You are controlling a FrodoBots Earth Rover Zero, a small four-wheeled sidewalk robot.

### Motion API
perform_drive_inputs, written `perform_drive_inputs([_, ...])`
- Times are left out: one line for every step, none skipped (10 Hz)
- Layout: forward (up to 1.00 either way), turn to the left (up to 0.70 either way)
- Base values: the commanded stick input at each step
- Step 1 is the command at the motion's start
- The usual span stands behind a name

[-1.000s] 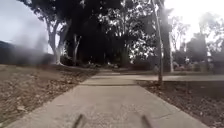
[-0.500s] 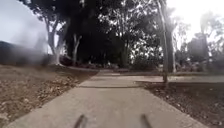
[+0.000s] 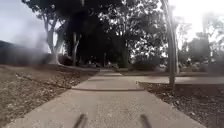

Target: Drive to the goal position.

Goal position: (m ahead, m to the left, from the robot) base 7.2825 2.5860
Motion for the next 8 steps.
perform_drive_inputs([0.70,-0.25])
perform_drive_inputs([0.70,0.00])
perform_drive_inputs([0.70,0.00])
perform_drive_inputs([0.70,0.00])
perform_drive_inputs([0.70,0.00])
perform_drive_inputs([0.70,0.00])
perform_drive_inputs([0.70,0.00])
perform_drive_inputs([0.70,0.00])
